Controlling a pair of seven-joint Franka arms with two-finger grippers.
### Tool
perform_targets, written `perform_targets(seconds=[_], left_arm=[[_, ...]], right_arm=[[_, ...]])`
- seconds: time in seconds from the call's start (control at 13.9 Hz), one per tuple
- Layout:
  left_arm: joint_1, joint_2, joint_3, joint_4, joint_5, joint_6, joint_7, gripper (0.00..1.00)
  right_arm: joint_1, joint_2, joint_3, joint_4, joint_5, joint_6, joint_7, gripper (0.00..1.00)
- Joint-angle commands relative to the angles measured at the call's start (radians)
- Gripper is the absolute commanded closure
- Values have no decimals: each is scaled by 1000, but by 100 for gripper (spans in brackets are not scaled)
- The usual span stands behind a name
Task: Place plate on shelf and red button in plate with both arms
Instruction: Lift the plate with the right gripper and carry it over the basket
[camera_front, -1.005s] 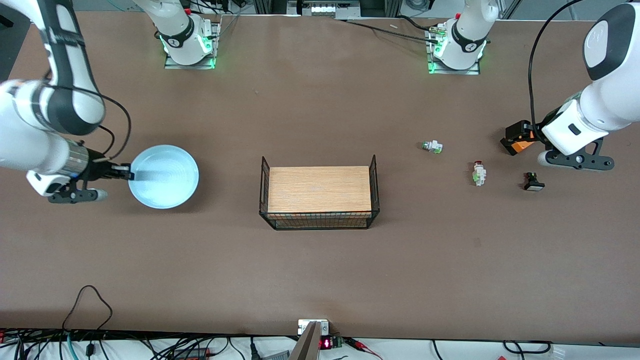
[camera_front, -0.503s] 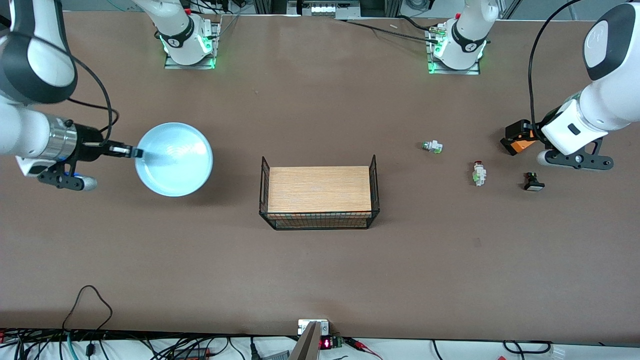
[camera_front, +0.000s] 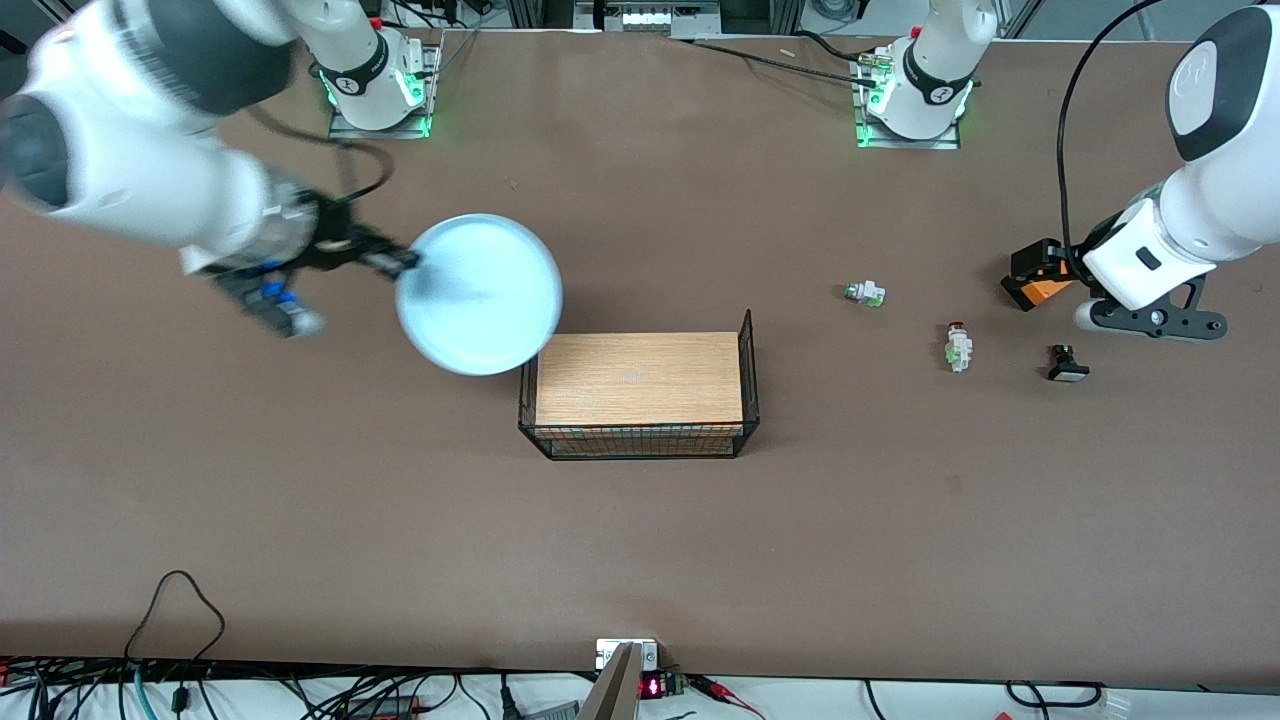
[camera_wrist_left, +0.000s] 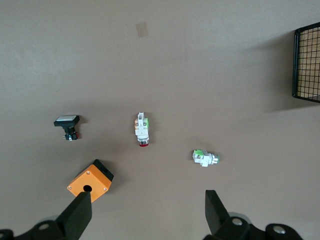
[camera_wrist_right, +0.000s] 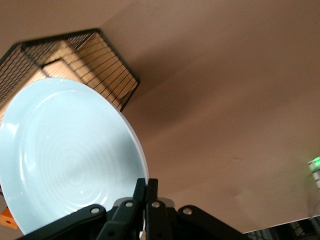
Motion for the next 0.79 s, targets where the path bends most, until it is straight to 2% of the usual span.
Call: perform_targets(seconds=[0.0,0.36,0.5,0.72], left_arm=[[4,-7,-6,16,20,-24,4,0],[4,-8,-8,16,20,-26,4,0],[4,-7,-8,16,20,-26,4,0],[4,-8,-9,16,20,-29,3,0]], right_arm=[[106,15,-10,16,-2,80,173,100],[206,76,-12,14,-31,238,347,100],[227,104,-12,3,-64,283,355,100],[230,127,-12,-27,-65,341,356,100]])
